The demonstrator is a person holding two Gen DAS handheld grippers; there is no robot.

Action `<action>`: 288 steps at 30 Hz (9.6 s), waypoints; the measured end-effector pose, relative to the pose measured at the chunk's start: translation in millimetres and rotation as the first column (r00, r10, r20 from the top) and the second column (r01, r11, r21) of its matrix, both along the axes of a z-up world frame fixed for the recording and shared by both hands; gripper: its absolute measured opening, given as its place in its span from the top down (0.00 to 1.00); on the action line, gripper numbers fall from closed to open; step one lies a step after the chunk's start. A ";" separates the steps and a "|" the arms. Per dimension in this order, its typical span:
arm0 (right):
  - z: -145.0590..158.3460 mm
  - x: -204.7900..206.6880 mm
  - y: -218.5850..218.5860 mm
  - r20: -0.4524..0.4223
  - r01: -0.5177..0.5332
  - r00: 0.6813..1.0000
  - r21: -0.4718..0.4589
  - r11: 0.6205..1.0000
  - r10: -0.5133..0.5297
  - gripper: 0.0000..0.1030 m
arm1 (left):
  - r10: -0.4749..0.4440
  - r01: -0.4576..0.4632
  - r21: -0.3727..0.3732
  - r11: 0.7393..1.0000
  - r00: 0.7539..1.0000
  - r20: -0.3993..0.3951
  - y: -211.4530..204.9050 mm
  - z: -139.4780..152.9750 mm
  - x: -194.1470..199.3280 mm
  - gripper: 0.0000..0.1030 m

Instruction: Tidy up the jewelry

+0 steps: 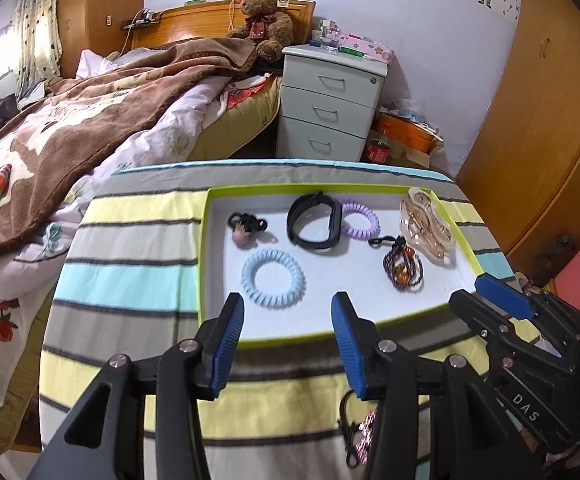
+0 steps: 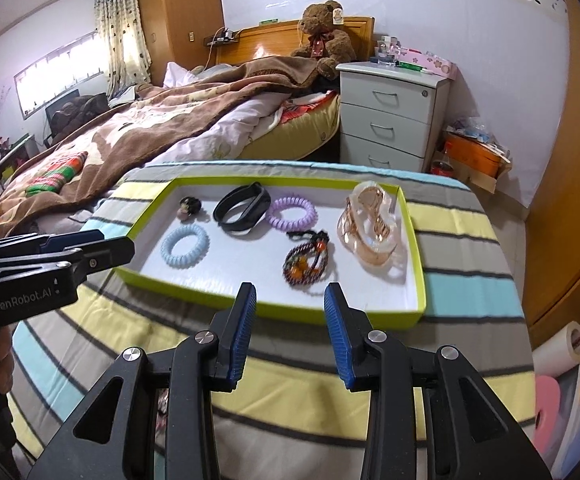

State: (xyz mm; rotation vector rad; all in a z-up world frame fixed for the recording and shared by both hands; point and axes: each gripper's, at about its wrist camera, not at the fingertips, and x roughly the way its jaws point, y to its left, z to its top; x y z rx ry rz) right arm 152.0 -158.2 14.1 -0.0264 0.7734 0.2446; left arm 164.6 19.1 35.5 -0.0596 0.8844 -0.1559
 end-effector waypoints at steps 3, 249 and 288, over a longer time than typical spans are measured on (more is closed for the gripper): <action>-5.8 -9.1 0.5 -0.020 -0.011 1.000 0.023 1.000 0.011 0.65 | 0.008 -0.008 -0.009 1.000 1.000 0.001 6.6 -1.9 -10.7 0.53; -33.3 67.1 13.5 -0.096 -0.006 0.995 0.065 0.998 0.012 0.82 | -0.004 0.002 -0.023 1.000 0.997 -0.076 12.8 -44.6 55.7 0.60; 5.3 -57.3 0.3 0.070 0.116 0.991 0.030 0.993 -0.118 0.54 | 0.067 -0.078 0.113 0.990 0.993 0.098 -12.5 -7.2 -68.1 0.46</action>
